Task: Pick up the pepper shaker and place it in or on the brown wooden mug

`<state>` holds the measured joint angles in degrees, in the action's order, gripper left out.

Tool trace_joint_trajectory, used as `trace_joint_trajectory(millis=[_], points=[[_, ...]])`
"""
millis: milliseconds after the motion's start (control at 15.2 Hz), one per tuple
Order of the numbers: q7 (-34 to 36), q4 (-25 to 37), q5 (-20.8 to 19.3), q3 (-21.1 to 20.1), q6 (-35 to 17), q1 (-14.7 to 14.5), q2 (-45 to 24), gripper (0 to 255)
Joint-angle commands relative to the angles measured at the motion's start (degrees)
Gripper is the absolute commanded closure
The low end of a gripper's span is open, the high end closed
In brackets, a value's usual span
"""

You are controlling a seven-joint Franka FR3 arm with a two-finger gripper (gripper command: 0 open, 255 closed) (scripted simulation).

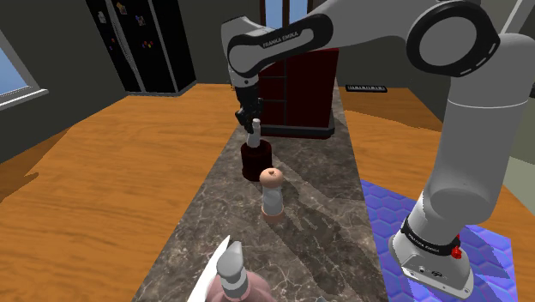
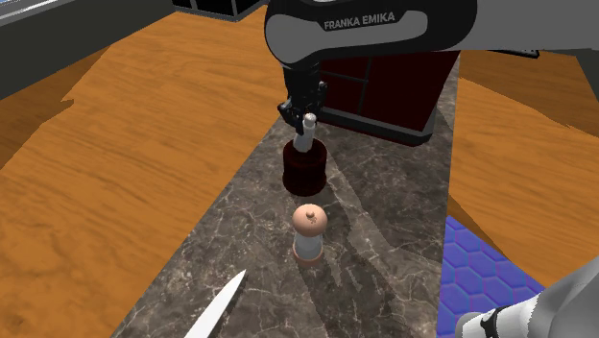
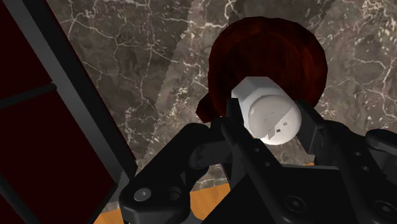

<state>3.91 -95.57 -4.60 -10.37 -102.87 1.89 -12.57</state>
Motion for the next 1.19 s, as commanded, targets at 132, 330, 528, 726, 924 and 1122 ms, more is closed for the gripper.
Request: trace_joint_trajectory(millis=[132,330,528,726,924,1122], points=[[0.00,-0.02,-0.01,0.01,-0.10,0.01,-0.05,255],[0.00,-0.02,-0.01,0.01,-0.10,0.01,-0.05,0],[0.00,-0.03,-0.01,0.01,-0.10,0.01,-0.05,0],[-0.04,1.90,0.02,-0.04,1.82,-0.07,-0.05,0],[-0.09,7.89,0.01,-0.16,7.35,-0.34,-0.52,0],[-0.09,7.89,0.01,-0.16,7.35,-0.34,-0.52,0]])
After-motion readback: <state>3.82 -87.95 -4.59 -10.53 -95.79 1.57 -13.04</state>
